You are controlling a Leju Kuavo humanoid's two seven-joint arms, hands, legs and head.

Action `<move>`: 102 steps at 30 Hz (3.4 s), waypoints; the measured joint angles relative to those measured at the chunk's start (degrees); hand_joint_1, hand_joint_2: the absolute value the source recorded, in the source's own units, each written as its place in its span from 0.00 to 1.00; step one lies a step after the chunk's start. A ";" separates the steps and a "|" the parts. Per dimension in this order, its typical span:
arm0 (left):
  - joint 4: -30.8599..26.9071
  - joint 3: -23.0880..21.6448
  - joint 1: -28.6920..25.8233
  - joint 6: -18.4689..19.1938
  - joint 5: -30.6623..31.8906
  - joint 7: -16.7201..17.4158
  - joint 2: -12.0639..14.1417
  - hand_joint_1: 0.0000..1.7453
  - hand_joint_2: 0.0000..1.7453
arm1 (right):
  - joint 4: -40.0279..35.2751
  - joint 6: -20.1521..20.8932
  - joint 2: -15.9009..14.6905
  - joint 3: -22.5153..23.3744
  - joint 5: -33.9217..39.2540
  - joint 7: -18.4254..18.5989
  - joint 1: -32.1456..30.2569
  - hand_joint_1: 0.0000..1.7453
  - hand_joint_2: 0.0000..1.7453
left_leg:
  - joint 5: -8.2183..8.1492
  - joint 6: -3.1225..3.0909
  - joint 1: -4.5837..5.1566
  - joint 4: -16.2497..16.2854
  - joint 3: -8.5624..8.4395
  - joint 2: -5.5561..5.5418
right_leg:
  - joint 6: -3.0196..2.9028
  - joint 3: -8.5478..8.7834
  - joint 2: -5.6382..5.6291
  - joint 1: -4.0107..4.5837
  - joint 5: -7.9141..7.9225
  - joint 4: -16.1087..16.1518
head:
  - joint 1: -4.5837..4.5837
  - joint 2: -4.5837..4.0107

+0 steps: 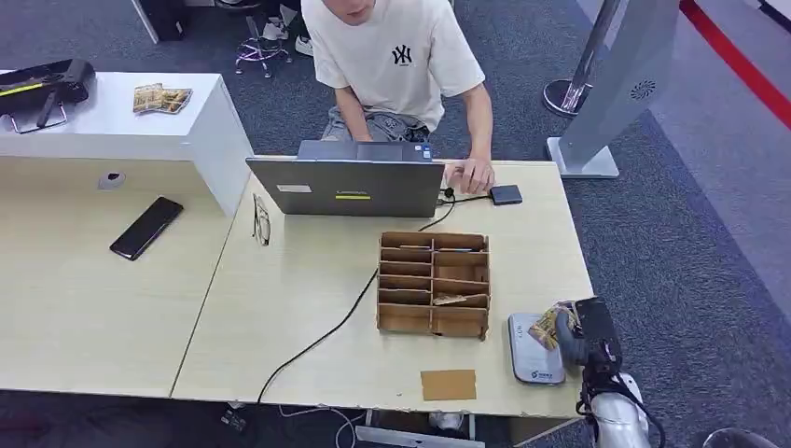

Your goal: Pass the card to the sensor for recognition and then transmit it.

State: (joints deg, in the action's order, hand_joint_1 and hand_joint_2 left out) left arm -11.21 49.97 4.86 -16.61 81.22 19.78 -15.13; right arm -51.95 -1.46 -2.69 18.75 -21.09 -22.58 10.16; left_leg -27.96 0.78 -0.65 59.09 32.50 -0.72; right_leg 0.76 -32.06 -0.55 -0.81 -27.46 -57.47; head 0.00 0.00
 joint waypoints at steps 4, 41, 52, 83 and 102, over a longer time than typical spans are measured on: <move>0.00 0.00 0.00 0.04 0.00 0.00 0.00 0.00 1.00 | 0.00 0.00 -0.07 0.00 0.00 0.00 0.01 1.00 1.00 | 0.00 0.00 0.00 0.00 0.00 0.00 | 0.00 0.00 0.00 0.00 0.00 0.00 | 0.00 0.00; 0.00 0.00 0.00 0.39 0.33 0.00 0.00 0.00 1.00 | 0.44 0.83 -0.13 0.02 -0.52 -0.20 0.87 1.00 1.00 | 0.00 0.00 0.00 0.00 0.01 -0.01 | 0.00 0.00 0.00 0.00 0.00 0.00 | 0.00 0.00; 0.00 0.00 0.00 0.44 0.39 0.00 0.00 0.00 1.00 | 0.83 0.81 -0.13 0.02 -0.52 -0.20 1.25 1.00 1.00 | 0.00 0.00 0.00 0.00 0.01 -0.01 | 0.00 0.00 0.00 0.00 0.00 0.00 | 0.00 0.00; 0.00 0.00 0.00 1.01 2.05 1.05 -0.09 0.00 1.00 | -26.23 -13.92 9.42 8.11 15.54 -9.90 -3.68 1.00 1.00 | 0.00 0.00 0.00 0.00 0.13 -0.03 | -0.01 -0.11 0.01 0.00 0.00 0.00 | 0.00 0.00; 0.00 -0.07 0.02 4.04 4.37 -1.27 0.02 0.00 1.00 | -38.93 -23.96 16.19 -12.32 13.27 -10.99 -3.58 1.00 1.00 | 0.02 0.03 -0.03 -0.01 0.12 0.05 | -0.05 -0.17 -0.09 0.03 0.02 -0.08 | -0.02 0.00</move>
State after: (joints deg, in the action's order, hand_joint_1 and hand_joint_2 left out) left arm -11.21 49.90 4.88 -12.57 85.59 18.51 -15.10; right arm -90.88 -25.42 13.51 6.44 -7.82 -33.57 6.59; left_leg -27.94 0.81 -0.68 59.08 32.63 -0.67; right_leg 0.71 -32.23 -0.64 -0.78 -27.44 -57.55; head -0.02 0.00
